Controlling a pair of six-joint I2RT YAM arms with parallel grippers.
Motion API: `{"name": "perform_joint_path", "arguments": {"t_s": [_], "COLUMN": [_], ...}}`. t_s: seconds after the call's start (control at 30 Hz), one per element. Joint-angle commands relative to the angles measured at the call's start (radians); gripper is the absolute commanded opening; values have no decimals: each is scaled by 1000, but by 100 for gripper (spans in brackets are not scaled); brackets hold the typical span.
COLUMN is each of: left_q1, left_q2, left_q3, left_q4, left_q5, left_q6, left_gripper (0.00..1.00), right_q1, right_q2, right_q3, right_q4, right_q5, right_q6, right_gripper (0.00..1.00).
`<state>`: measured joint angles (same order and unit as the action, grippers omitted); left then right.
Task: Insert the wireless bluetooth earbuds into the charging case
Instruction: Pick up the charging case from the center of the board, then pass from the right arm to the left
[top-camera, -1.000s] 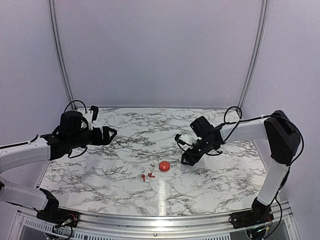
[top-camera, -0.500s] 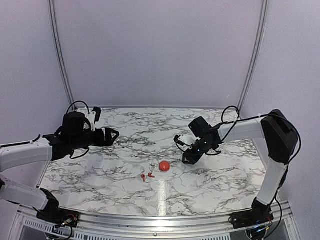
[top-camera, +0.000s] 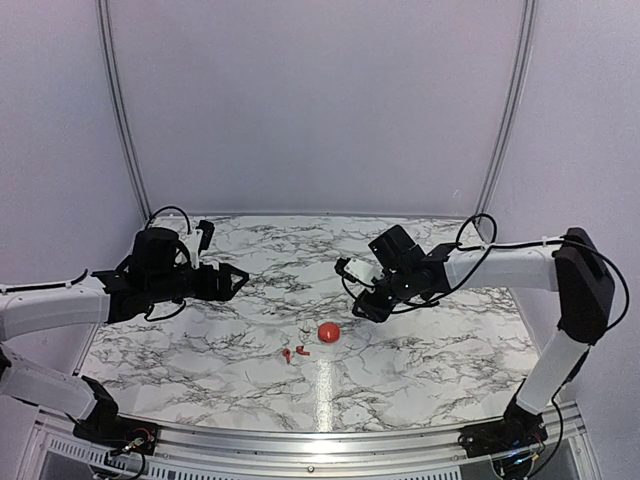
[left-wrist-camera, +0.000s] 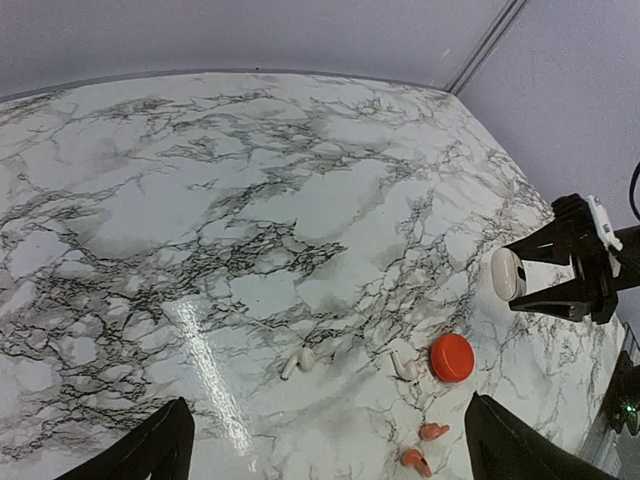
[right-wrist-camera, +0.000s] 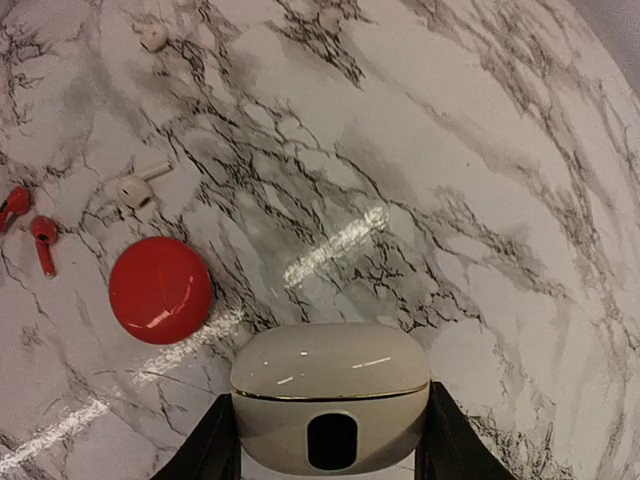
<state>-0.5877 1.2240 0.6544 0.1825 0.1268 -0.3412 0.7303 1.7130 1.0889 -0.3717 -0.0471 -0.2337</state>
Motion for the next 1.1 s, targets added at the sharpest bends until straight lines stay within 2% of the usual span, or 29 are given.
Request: {"name": "perform_joint_path", "arguments": {"t_s": [0.0,0.33,0.6,0.87,1.07], "left_q1": [-30,-150,-249,-300,-307], "left_q2": [32,115,217,275,291], "left_q3": [37,162,252,311,318], "left_q4": [27,16,18,20,32], "left_q5": [116,219,206,176,183], "left_q6": [-24,-95,-110,-111,-126], "left_gripper": [96,91,87,83,74], "right_q1": [87,244,356,399,406], "right_q2": [-94,-201,-203,-232,-265], "right_q3": [0,-35,-49,-92,-121], "right_q4": [101,235,282,356,399], "right_q5": [133,265,376,366,365], "right_q6": [16,10,-14,-26,-28], "right_gripper": [38,37,37,36,36]}}
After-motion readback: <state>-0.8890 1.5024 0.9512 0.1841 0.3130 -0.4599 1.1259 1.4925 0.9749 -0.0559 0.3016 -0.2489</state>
